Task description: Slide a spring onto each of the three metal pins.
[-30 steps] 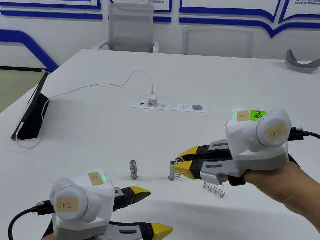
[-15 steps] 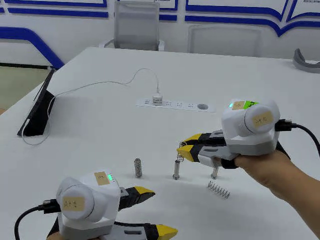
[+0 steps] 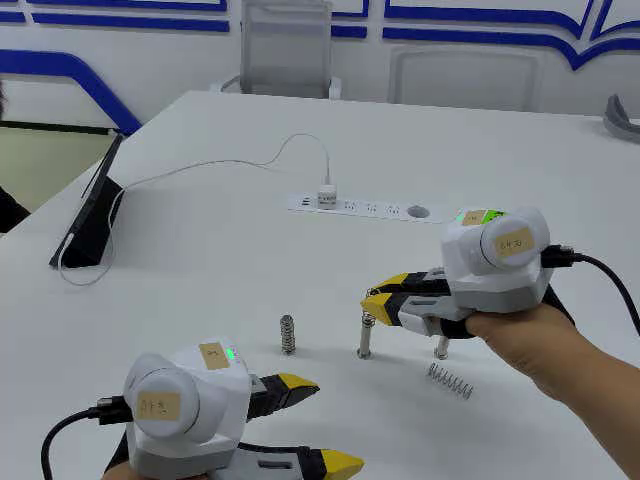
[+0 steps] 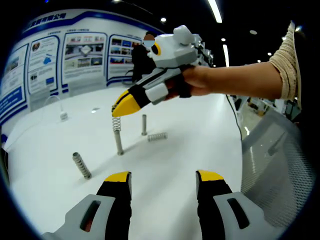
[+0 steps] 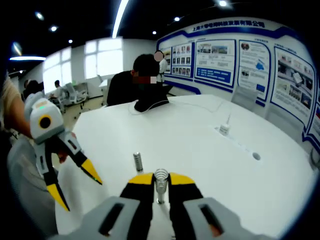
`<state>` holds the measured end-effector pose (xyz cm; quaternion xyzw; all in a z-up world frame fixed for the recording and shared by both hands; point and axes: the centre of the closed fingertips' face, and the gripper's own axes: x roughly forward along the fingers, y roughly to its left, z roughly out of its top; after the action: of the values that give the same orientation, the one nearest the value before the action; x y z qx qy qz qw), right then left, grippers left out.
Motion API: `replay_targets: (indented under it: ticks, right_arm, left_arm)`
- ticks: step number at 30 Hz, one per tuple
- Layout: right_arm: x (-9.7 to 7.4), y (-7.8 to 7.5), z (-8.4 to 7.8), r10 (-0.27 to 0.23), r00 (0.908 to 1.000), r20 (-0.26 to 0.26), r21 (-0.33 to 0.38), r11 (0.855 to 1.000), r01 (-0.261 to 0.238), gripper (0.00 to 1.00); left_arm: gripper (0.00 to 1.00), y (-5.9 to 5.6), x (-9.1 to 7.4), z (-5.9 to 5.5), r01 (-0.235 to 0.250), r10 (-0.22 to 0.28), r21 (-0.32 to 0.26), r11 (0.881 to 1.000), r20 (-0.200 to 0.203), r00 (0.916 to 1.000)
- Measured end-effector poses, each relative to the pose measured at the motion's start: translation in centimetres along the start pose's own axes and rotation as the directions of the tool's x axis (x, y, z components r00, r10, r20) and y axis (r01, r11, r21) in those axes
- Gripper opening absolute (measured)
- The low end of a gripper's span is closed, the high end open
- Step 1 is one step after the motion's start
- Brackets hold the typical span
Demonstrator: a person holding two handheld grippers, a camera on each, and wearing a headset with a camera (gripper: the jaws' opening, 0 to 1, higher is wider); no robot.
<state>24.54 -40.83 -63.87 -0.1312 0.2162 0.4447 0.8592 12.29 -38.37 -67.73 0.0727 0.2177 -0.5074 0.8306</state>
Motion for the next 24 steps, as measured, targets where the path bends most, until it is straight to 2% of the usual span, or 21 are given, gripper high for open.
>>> replay_targets:
  ticks: [24]
  right_arm:
    - [1.1,-0.1,-1.8,-0.010,0.9996,-0.026,0.026,1.000,0.011,0.12]
  left_arm:
    - [0.52,0.1,0.0,-0.2,0.001,-0.001,-0.002,1.000,-0.004,1.0000]
